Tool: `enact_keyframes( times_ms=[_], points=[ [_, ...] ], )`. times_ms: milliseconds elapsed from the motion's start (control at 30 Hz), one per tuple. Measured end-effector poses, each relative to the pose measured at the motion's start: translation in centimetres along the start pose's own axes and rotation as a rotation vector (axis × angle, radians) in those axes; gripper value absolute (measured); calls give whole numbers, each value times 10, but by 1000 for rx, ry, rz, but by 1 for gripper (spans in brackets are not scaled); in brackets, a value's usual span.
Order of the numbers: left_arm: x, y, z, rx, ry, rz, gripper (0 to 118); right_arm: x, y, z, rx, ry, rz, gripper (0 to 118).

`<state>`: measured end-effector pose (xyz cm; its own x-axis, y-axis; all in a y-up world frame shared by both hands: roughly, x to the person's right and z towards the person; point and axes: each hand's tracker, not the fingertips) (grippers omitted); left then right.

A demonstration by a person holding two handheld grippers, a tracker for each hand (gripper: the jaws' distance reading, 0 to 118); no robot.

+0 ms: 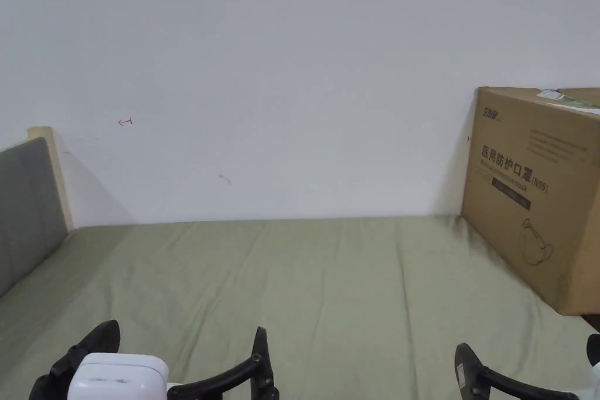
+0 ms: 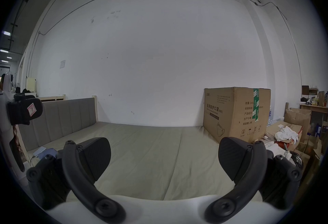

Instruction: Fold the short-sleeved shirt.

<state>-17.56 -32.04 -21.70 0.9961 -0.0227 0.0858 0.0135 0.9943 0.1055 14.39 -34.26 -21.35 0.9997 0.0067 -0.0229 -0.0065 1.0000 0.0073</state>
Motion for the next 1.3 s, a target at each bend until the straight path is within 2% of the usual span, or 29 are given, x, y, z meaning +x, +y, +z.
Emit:
enact_keyframes(
  times_ms=[133, 433, 500, 600, 867, 933, 1100, 1300],
  points=[
    [-7, 6, -2, -23, -44, 84, 118, -2, -2, -3, -20, -2, 4, 118],
    [-10, 16, -11, -108, 52, 120, 118, -4, -4, -5, -41, 1, 15, 118],
    [-13, 16, -11, -122, -8, 161, 118, -5, -5, -5, -47, 2, 17, 118],
    [-10, 18, -9, -138, -21, 191, 118, -5, -6, -6, -55, 5, 17, 118],
    [6, 18, -16, -273, -22, 133, 118, -10, -10, -7, -76, 18, 31, 118],
    [5, 16, -18, -295, -32, 162, 118, -11, -10, -7, -78, 22, 33, 118],
    [-7, 12, -24, -306, -27, 333, 118, -9, -9, -8, -78, 23, 43, 118],
    [-14, 13, -29, -327, 26, 304, 118, -8, -9, -10, -83, 23, 39, 118]
  ],
)
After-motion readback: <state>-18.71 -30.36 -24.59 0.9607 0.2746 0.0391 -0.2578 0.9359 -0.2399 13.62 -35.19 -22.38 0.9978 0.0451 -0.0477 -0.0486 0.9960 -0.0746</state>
